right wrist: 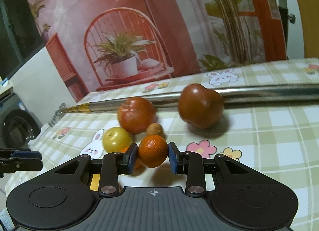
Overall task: Organize fruits
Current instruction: 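Lower the tangerine onto the plate and open the right gripper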
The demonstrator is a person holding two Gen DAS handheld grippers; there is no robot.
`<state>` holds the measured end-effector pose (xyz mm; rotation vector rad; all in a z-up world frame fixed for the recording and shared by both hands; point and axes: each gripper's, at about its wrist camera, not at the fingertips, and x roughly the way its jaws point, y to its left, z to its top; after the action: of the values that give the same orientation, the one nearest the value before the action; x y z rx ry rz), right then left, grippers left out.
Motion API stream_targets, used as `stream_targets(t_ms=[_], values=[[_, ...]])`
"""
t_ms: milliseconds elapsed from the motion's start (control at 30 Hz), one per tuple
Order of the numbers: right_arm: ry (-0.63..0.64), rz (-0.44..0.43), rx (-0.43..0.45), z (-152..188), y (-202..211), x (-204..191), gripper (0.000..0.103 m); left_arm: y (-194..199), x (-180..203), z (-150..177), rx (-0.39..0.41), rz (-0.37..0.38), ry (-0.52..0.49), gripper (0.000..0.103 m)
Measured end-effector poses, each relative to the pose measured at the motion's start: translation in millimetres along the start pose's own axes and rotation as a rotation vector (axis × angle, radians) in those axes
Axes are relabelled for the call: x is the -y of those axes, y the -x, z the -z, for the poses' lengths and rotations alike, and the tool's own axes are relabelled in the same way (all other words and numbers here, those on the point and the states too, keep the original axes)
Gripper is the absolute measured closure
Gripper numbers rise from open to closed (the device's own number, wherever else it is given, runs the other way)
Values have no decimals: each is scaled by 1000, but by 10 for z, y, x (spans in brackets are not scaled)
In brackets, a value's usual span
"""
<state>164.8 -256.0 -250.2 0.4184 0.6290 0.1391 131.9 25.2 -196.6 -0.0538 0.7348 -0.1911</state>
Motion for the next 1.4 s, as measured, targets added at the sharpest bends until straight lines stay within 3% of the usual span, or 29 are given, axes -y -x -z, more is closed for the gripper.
stream_targets(t_ms=[233,367,600,867,1067,1233,1400], values=[[-44,26,41,46,348,-210,72,197,77,17,9,1,-19,47],[-52,46,65,121,566,-353,72,349,78,68,32,5,-8,34],[-36,26,77,273,879,-680,72,617,54,168,75,0,12,26],[68,-26,-2,449,895,-1199,72,884,-8,269,125,-42,22,25],[138,-51,-117,647,756,-1476,72,969,-97,352,144,-51,56,25],[187,-61,-200,814,620,-1628,72,937,-148,361,143,-56,84,25],[168,-72,-222,849,542,-1604,72,852,-160,372,117,-57,95,25]])
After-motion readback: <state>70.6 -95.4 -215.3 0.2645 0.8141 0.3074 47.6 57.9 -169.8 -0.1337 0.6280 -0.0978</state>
